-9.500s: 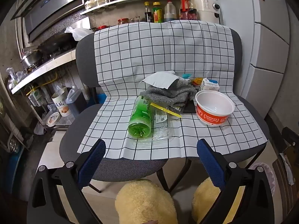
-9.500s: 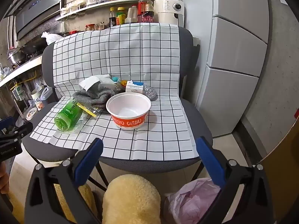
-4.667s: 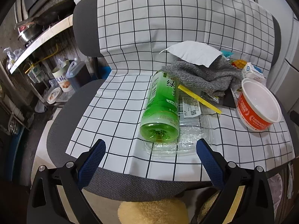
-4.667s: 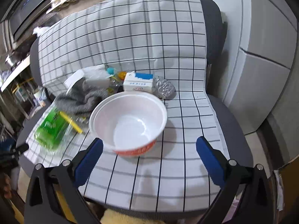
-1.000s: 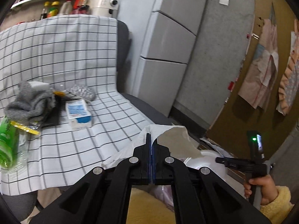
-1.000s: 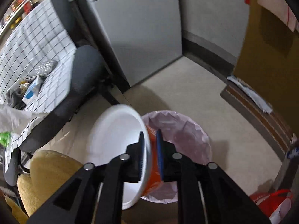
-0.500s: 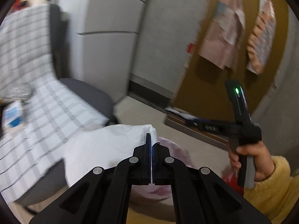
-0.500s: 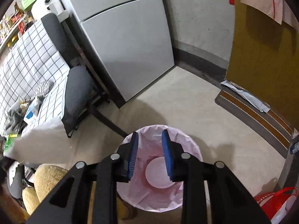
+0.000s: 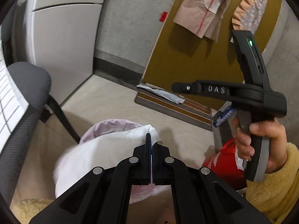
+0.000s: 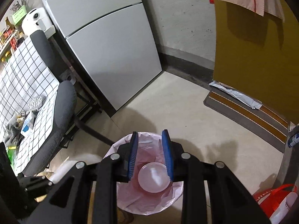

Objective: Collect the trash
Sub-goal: 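Carry bowl and tissue to the pink bin and open both grippers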

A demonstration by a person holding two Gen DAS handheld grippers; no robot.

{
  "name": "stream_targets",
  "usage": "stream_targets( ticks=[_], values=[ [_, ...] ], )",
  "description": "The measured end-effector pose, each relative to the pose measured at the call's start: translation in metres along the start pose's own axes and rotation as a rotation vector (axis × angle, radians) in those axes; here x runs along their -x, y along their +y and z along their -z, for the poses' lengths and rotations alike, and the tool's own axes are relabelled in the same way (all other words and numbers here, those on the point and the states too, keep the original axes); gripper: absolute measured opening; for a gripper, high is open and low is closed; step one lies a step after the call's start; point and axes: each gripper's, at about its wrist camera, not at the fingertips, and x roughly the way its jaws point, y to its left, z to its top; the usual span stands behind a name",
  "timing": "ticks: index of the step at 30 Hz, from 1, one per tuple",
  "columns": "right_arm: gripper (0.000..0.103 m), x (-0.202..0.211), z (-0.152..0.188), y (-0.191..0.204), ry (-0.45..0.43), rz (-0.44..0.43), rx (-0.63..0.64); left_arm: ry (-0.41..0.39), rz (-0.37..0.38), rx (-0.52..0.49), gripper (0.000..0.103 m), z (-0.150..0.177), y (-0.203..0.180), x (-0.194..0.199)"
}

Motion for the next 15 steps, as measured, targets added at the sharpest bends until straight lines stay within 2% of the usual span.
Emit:
stream_targets(
  ticks=[4, 8, 12, 13, 15],
  values=[
    [0.026, 0.002, -0.001, -0.002, -0.007, 0.005, 0.004, -0.004, -0.015, -0.008, 0.000, 0.003, 0.001, -0.005],
    [0.026, 0.001, 0.000, 0.000, -0.004, 0.000, 0.012, 0.006, -0.050, 0.028, 0.002, 0.007, 0.013, -0.014],
    [0.026, 0.000, 0.000, 0.004, 0.000, -0.001, 0.025, 0.045, -0.085, 0.040, 0.003, 0.008, 0.020, -0.031],
    [0.027, 0.000, 0.000, 0.005, 0.003, -0.003, 0.028, 0.056, -0.091, 0.044, 0.004, 0.009, 0.022, -0.035],
    [0.031, 0.000, 0.001, 0.007, 0.005, -0.009, 0.030, 0.085, -0.098, 0.060, 0.019, 0.011, 0.027, -0.040]
  ],
)
